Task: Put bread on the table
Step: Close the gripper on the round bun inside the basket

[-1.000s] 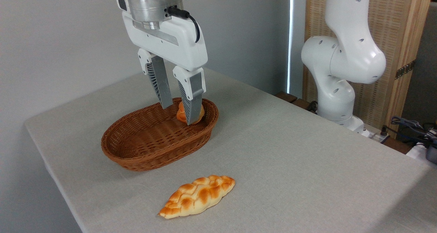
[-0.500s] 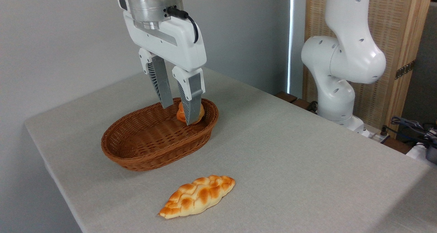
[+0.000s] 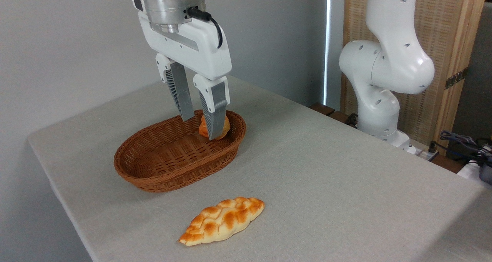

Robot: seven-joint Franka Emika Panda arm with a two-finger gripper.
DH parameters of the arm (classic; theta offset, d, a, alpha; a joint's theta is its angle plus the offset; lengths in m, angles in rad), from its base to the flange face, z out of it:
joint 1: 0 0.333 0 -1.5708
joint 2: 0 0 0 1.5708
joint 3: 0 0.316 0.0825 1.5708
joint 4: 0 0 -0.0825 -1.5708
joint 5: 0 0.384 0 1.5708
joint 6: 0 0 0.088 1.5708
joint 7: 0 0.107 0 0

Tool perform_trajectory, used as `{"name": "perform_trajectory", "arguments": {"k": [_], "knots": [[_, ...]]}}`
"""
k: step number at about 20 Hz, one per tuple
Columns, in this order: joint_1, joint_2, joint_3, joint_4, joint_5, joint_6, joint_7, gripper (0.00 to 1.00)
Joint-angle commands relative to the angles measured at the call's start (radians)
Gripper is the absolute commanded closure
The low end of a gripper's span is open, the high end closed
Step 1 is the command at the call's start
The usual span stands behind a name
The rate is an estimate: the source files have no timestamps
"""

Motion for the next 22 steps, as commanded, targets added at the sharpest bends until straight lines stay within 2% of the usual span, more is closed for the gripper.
{"name": "perform_trajectory", "arguments": {"k": [1,5,9,13,15,17,19,22], "knots": [[0.001,-0.007,-0.022,0.0,-0.035,-0.027,0.012,0.0],[0.001,-0.042,-0.064,-0.075,-0.095,-0.015,-0.001,0.0],[0.001,-0.05,-0.151,-0.159,-0.1,-0.012,-0.046,0.0],[0.001,-0.053,-0.243,-0.25,-0.142,0.096,-0.155,0.0],[0.001,-0.055,-0.288,-0.287,-0.146,0.122,-0.184,0.0],[0.001,-0.055,-0.309,-0.313,-0.17,0.122,-0.195,0.0],[0.001,-0.052,-0.311,-0.334,-0.23,0.125,-0.193,0.0],[0.001,-0.044,-0.312,-0.35,-0.247,0.125,-0.195,0.0]]}}
